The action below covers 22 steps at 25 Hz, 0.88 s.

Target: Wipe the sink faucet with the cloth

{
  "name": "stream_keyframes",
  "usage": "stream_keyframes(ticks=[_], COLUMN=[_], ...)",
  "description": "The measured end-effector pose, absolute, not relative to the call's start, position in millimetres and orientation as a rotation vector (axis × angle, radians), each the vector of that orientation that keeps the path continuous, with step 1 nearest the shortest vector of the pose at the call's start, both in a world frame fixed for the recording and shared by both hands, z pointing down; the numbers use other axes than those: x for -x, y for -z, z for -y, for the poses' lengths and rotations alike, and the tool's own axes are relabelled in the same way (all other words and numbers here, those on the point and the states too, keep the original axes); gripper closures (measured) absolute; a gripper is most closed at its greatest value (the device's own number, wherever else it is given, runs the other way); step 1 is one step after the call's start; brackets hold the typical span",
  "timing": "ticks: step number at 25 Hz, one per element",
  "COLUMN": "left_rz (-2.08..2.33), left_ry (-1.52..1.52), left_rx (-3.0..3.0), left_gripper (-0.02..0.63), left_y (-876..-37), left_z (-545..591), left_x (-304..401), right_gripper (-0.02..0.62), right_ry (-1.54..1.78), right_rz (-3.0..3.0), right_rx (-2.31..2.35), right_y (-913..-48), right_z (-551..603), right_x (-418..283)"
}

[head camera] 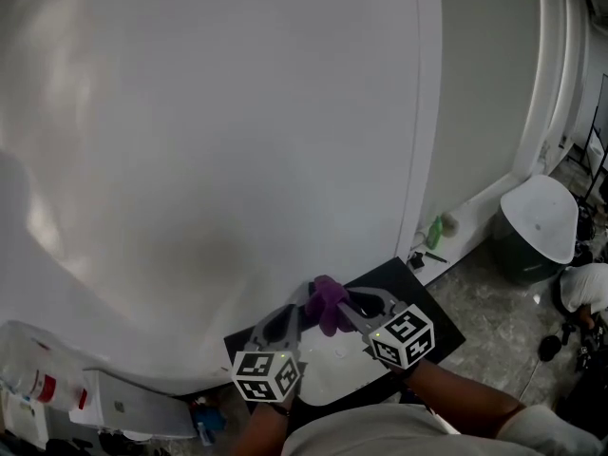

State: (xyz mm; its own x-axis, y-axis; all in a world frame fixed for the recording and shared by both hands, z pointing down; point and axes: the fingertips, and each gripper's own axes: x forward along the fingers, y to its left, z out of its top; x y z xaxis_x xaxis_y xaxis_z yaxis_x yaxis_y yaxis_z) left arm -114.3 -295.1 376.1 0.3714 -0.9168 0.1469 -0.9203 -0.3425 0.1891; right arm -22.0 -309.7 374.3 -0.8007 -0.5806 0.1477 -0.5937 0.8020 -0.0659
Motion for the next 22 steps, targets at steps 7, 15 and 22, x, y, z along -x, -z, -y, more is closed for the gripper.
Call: stream_keyframes(ticks=[7,15,22], left_rz=[1.628,1.623,1.626], left_ry=[-0.014,-0.012,-0.009], left_rx=[-2.389,-2.386,-2.386], left_gripper=[0.6,0.6,0.6], left_y=[-376.9,-379.2,-379.9], left_z=[295.6,294.6,297.4], left_x=[113.4,114.9,116.2], right_gripper=[0.532,0.532,0.532], right_ry=[-0.16,-0.179,-0.183], right_rz=[2.866,2.86,2.846], right_rx=[-0.932,-0.927,-0.924], right_y=[-371.9,-377.3,-384.3], right_z=[306.4,304.7,306.7], right_x=[23.7,25.7,28.0])
